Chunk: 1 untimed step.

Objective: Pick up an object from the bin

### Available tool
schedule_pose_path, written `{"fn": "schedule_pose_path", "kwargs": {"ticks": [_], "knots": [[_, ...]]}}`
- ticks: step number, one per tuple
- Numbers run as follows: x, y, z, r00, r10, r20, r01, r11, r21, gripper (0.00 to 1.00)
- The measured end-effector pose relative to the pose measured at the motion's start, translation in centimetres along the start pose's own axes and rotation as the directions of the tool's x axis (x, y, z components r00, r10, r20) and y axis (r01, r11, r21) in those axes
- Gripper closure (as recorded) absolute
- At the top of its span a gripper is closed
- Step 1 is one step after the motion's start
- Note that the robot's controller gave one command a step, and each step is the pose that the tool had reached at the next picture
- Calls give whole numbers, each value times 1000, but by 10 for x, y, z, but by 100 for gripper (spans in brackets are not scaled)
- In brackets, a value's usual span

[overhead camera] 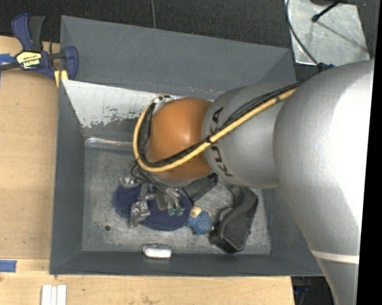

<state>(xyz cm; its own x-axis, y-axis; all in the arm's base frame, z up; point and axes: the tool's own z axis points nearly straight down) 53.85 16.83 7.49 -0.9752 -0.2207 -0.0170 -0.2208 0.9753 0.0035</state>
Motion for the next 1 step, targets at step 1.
{"fn": "schedule_pose_path", "kwargs": {"ticks": [1], "knots": [[-20, -8, -176, 978, -210, -5, 210, 978, 2, 100]]}}
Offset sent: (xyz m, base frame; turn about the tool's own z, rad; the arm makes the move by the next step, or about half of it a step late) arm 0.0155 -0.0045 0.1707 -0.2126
